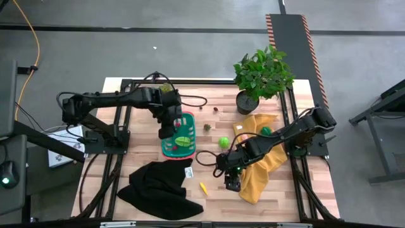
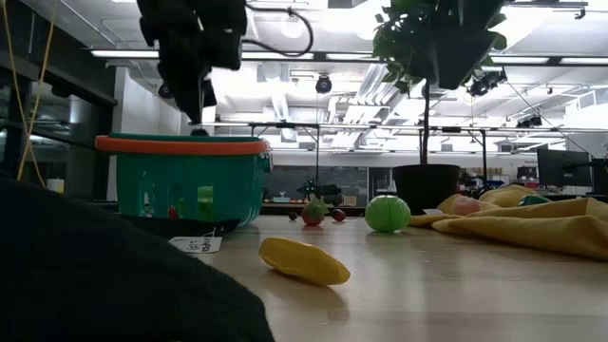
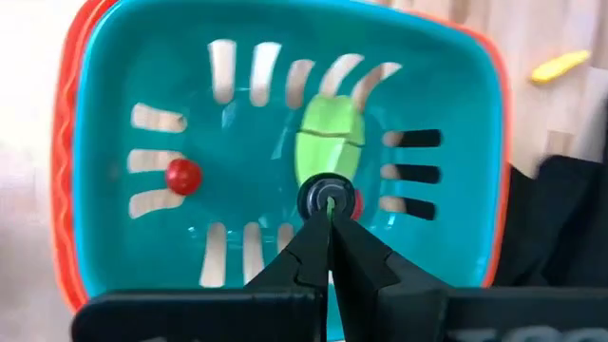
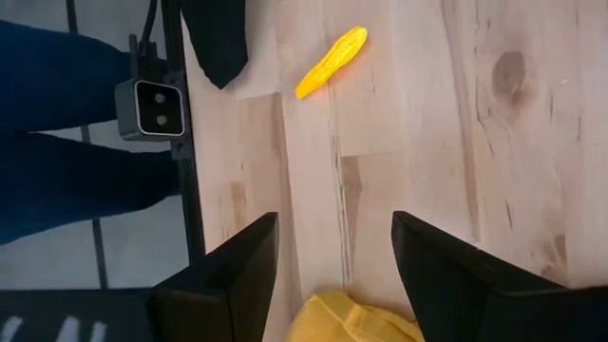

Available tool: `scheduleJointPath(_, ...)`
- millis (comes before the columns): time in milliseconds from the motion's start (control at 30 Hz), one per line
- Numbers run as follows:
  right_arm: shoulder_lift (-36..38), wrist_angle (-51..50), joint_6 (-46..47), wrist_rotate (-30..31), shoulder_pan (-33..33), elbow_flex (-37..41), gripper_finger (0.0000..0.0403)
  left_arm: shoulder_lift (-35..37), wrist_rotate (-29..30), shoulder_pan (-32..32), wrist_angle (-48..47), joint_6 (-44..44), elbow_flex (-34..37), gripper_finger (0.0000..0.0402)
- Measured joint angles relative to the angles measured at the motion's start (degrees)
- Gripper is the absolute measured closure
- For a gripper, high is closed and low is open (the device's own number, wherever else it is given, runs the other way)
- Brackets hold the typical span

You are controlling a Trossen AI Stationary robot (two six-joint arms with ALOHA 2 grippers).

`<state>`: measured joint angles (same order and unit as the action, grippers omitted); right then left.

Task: Pick and placing Produce into tupperware
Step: Put the black cherry in the green basket

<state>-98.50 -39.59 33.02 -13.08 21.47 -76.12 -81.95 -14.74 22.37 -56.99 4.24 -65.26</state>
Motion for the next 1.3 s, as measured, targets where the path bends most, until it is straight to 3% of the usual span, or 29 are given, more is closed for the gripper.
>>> scheduleJointPath(433,0.0,0.9,0.6,2.7,0.1,0.0,0.0205,0.0,-0.4,2.0,3.7,1.4,5.9,0.0401)
scheduleJointPath(1300,0.0,1.3,0.6,3.6,-0.1,0.0,0.0205,-4.2,2.6,2.0,7.8,1.3,6.0,0.0401)
